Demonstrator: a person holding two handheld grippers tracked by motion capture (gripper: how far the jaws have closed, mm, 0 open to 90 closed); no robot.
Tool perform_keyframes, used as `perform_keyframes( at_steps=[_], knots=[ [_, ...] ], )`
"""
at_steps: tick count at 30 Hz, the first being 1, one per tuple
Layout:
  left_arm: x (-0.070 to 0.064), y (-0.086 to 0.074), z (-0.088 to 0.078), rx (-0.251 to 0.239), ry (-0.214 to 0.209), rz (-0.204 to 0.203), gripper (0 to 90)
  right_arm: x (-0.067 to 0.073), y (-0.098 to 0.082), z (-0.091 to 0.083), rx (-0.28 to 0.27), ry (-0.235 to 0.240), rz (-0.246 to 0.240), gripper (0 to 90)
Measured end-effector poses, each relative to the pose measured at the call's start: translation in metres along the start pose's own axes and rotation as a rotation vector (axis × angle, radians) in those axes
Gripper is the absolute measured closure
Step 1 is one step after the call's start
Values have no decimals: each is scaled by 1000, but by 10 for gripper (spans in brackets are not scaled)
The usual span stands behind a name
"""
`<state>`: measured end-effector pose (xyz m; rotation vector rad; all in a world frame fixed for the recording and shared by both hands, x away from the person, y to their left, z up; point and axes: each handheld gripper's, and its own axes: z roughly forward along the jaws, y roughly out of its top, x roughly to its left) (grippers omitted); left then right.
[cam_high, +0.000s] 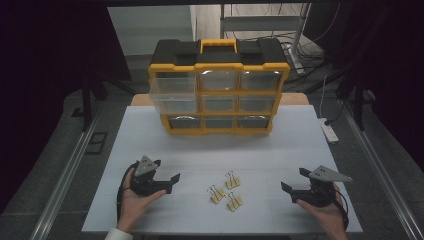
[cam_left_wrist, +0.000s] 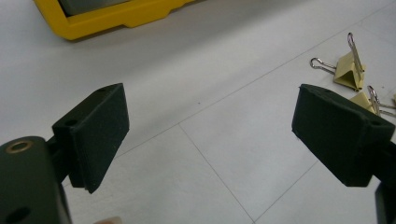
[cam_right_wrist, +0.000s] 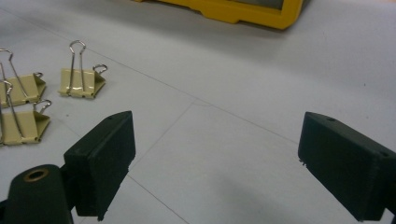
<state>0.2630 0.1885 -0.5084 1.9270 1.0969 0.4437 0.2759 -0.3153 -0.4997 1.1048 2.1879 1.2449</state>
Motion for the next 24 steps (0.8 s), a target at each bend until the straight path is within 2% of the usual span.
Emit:
perform_keyframes(
  at_steps=[5,9,16,21,24],
  knots=[
    [1,0,-1,-7,-1,-5,123,-2,-3,3,14,14,6,124],
    [1,-2,-4,-7,-8,-7,126,0,-2,9,31,26,-8,123],
    [-3,-4,-4,7,-36,-7,126,0,-3,10,34,31,-13,126],
    [-4,-4,-6,8,-42,-16,131,-2,-3,7,26,-8,8,125],
    [-4,-6,-7,9,-43,-21,132,-3,-3,5,15,-9,13,129]
  ],
)
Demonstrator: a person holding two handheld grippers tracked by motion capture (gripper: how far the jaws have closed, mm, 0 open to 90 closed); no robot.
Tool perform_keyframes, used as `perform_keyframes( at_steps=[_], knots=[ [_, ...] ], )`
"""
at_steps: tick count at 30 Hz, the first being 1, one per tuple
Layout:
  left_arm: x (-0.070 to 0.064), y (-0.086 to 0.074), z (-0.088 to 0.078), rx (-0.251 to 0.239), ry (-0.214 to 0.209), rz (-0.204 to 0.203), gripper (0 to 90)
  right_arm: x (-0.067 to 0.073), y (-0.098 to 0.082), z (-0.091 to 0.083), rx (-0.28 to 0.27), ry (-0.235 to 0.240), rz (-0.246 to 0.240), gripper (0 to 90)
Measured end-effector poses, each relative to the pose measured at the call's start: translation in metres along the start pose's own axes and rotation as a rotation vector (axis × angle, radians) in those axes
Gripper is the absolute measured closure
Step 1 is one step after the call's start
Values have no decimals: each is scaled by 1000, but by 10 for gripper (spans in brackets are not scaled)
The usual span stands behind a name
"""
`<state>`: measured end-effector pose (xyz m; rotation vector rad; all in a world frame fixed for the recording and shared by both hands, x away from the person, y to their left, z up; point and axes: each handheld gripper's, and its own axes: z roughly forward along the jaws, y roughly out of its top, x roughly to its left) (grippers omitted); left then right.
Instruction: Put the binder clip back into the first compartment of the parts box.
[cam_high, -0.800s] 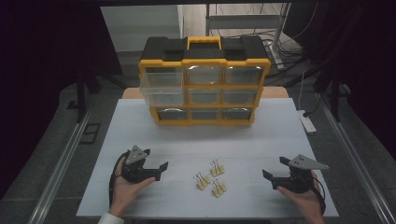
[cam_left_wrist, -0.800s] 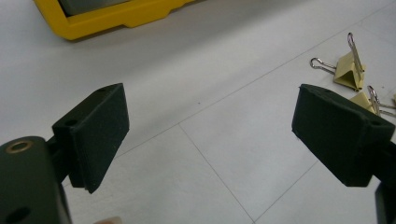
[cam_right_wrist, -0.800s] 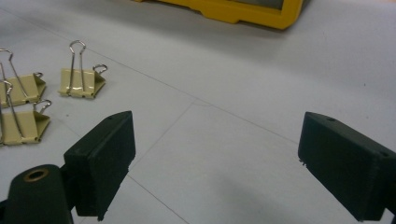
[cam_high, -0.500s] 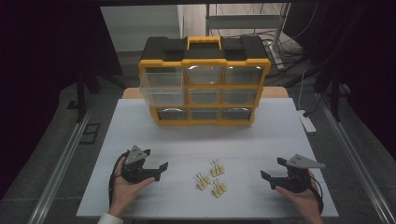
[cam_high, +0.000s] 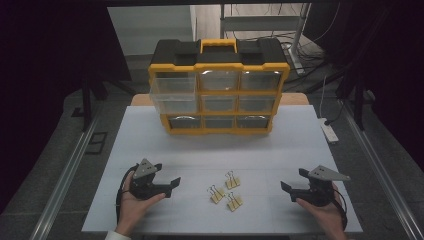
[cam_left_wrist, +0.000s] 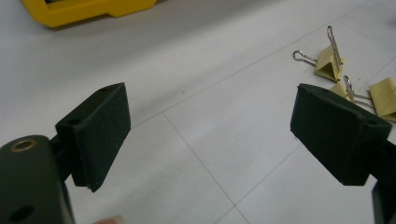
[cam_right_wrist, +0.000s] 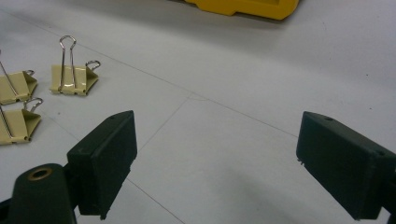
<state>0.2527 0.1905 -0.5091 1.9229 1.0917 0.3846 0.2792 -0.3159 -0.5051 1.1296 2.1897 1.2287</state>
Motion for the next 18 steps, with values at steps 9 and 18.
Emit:
perform_keyframes(
  at_steps=[9,18],
  knots=[
    [-3,-12,-11,-3,9,-21,137,7,-2,-3,-10,16,-22,133],
    [-10,-7,-7,21,-49,-23,146,5,-3,-3,-8,21,-12,136]
  ],
)
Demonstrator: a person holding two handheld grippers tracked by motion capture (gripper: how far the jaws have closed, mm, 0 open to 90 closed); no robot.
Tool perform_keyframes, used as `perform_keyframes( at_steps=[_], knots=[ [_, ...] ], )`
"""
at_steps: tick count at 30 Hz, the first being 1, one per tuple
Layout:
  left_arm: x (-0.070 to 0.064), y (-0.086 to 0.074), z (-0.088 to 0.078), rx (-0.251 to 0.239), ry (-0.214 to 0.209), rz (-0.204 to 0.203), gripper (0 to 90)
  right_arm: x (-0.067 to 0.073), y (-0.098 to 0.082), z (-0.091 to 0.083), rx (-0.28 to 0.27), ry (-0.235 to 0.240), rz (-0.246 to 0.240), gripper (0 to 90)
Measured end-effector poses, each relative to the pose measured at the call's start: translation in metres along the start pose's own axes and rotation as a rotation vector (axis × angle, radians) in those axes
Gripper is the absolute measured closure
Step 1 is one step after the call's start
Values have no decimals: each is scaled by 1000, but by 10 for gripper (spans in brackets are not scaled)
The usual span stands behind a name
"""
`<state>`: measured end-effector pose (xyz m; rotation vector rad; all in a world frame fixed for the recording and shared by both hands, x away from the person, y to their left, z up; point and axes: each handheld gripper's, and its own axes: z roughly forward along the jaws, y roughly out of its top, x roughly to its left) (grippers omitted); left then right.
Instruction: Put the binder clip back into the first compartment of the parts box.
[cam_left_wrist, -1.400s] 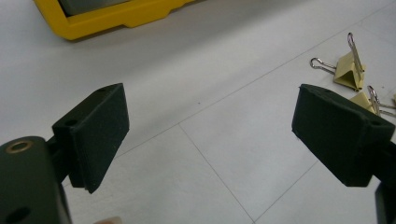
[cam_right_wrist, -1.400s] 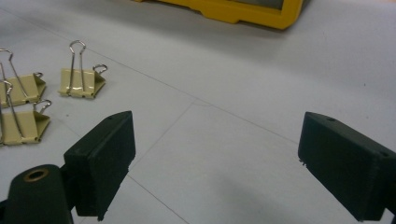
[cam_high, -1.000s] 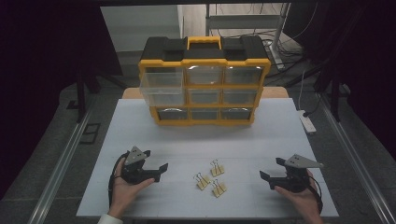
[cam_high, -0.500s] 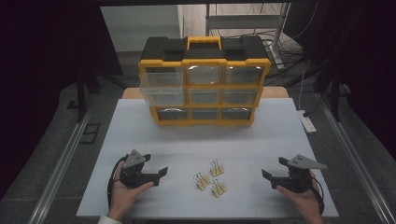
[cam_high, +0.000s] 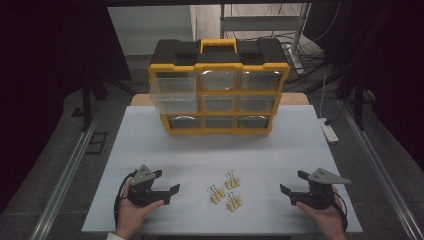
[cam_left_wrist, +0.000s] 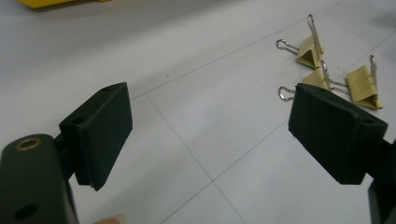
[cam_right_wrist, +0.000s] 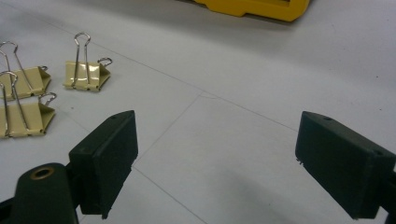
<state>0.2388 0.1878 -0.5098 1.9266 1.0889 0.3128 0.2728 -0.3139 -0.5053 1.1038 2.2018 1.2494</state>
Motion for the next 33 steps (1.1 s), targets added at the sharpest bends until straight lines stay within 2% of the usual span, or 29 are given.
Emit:
perform_keyframes(
  at_steps=[3,8,12,13,17,20,26,33],
  knots=[
    [-2,8,-1,6,-12,-2,147,-1,1,1,3,0,-5,136],
    [-15,15,-5,6,-33,30,152,1,1,1,7,-11,-19,138],
    [-26,20,2,34,-62,65,153,4,2,3,6,-3,-27,140],
    [-26,20,2,34,-62,65,152,4,2,3,6,-3,-27,140],
    [-38,32,12,36,-105,96,153,2,1,4,12,-11,-24,141],
    [-44,36,18,47,-117,115,152,0,1,4,11,-16,-16,142],
    [-50,38,30,77,-135,128,155,3,0,2,14,-21,-37,149],
    [-55,44,41,104,-155,137,160,2,0,2,18,-25,-37,150]
  ],
)
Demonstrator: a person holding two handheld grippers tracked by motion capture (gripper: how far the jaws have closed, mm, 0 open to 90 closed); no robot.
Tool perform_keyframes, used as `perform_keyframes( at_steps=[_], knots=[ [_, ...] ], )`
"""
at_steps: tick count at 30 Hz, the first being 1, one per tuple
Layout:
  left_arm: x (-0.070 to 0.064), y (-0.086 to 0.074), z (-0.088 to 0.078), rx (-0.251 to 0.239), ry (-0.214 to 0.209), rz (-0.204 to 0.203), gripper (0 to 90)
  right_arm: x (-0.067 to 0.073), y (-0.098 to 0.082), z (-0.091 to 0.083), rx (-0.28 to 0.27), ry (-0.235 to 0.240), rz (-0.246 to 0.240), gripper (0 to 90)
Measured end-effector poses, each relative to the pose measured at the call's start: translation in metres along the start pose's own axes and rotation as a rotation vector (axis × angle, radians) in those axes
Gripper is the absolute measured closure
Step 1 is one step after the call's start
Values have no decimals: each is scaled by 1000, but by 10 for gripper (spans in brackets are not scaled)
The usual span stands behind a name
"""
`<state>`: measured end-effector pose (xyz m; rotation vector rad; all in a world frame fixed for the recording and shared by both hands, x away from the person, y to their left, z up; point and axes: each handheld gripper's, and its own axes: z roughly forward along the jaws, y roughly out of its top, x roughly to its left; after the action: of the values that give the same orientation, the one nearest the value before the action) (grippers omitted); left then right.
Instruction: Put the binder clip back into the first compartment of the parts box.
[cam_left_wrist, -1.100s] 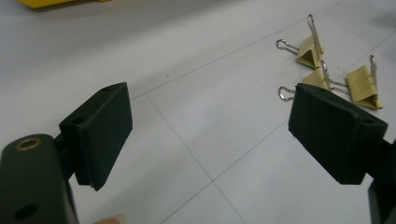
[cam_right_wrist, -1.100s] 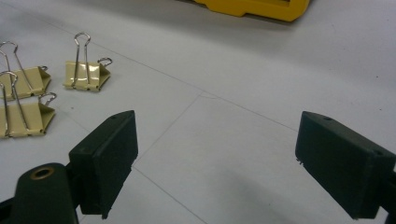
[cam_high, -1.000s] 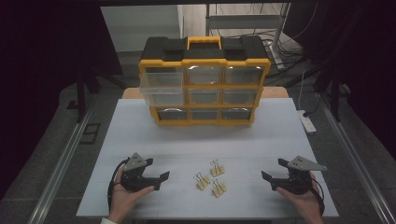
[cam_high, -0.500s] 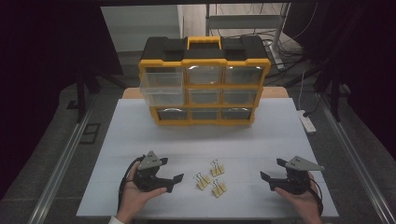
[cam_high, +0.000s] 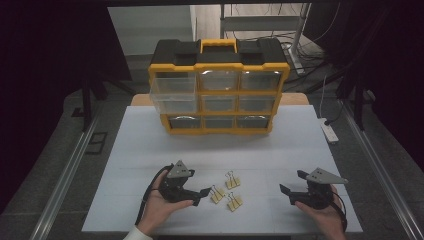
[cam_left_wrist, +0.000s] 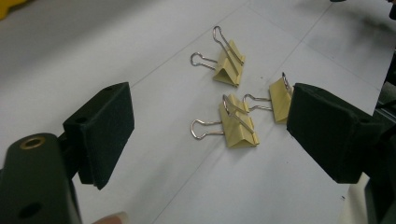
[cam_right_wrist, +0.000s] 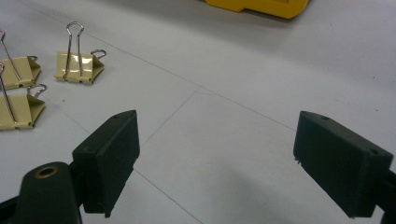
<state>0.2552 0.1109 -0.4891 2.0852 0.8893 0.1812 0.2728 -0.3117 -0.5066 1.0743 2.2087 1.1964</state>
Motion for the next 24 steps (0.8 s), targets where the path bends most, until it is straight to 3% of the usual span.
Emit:
perform_keyframes(
  at_steps=[10,14,18,21,24],
  knots=[
    [2,4,15,68,-27,-17,188,2,1,2,6,1,-24,153],
    [4,5,27,99,-10,-30,211,1,0,1,4,-6,-17,155],
    [5,6,36,120,-19,-40,242,0,0,1,5,-9,-16,155],
    [5,6,42,126,-45,-62,312,1,0,1,10,-12,-24,155],
    [9,7,47,141,-99,-91,528,1,0,2,13,-8,-24,156]
  ],
)
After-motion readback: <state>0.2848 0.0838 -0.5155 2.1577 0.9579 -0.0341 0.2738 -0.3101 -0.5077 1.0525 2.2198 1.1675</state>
